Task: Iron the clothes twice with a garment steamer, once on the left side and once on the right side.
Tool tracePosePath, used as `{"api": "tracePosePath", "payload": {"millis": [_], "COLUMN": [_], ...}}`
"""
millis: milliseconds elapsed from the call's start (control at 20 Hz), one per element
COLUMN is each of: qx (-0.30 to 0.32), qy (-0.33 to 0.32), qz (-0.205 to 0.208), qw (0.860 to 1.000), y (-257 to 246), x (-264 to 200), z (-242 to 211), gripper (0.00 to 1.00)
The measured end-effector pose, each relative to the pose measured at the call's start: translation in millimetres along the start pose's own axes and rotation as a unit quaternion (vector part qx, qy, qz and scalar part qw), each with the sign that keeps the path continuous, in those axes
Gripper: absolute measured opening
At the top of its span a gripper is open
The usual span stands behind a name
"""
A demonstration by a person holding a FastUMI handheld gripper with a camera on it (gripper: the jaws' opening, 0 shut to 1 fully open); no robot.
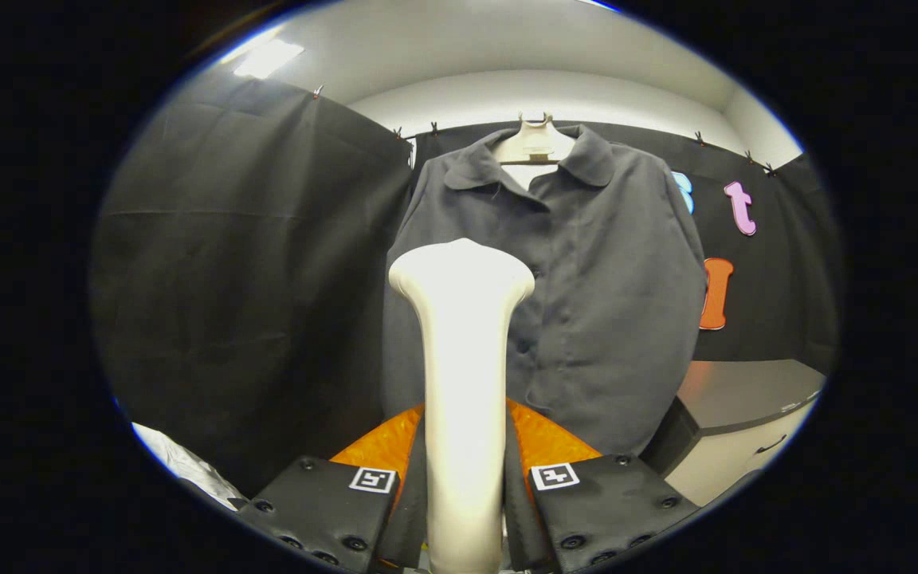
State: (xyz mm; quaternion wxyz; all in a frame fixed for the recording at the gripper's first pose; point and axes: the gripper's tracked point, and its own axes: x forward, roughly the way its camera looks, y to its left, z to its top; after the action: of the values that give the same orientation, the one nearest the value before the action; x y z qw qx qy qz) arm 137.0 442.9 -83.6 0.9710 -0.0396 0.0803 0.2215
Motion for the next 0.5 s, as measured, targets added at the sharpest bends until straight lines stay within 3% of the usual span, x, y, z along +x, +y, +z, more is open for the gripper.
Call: {"api": "tracePosePath", "payload": {"millis": [500], "qx": [0.012], "qy": [-0.034], "qz": [-0.080], "qw": [0.996], "y": [-82], "x": [-41], "z": [27], "gripper": [0.48]}}
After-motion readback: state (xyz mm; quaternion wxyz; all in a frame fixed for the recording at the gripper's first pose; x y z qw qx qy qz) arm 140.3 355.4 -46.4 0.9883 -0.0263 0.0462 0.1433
